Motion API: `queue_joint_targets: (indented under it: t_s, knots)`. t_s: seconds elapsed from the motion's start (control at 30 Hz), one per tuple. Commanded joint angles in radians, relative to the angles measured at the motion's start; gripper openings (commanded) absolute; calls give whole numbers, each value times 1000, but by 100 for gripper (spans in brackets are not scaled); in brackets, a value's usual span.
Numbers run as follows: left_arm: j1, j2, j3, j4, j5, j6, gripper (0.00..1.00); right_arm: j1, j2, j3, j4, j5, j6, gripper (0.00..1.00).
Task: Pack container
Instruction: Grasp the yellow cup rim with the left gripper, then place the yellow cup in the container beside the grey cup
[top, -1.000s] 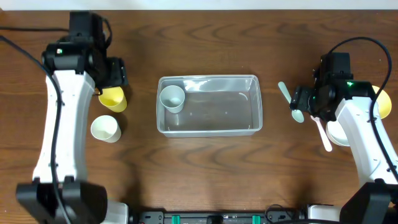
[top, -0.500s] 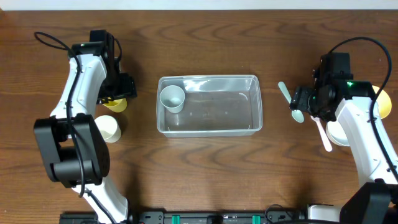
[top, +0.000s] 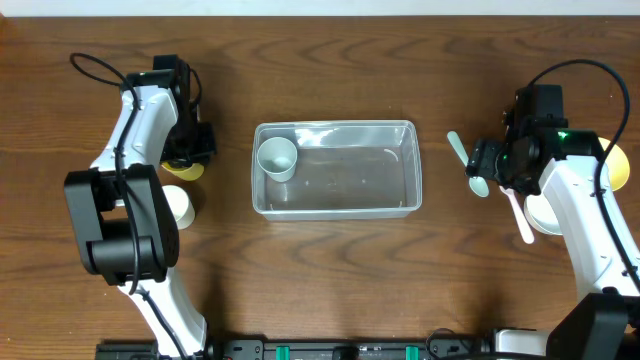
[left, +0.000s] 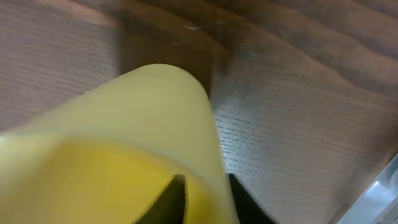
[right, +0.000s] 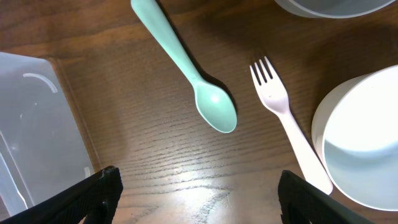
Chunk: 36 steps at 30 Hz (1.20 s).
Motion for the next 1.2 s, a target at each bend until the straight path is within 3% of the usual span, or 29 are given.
queue_joint_targets:
  t_s: [0.0,0.1,0.5,0.7,0.83,1.0,1.17]
  knots:
    - [2,-3,10,-4,6,-3,13,-5,-12,0,-4,10,-2,82]
    - [2,-22,23,-3,5,-3,6,-5,-12,0,-7,10,-2,82]
    - [-83,-304,166,-103,6,6,6,-5,-12,0,-9,10,-2,82]
    - [-287,-497,167,-249,37,-8,6,-5,-12,0,-7,10,-2,82]
    - [-442,-518,163,-304,35,-7,6,-5,-12,0,-5,10,-2,82]
    - [-566,-501,77,-278,35,-7,6,-5,-12,0,-5,10,-2,82]
    - [-603,-486,-79,-184,27,-7,6,-5,-12,0,-8,10,-2,82]
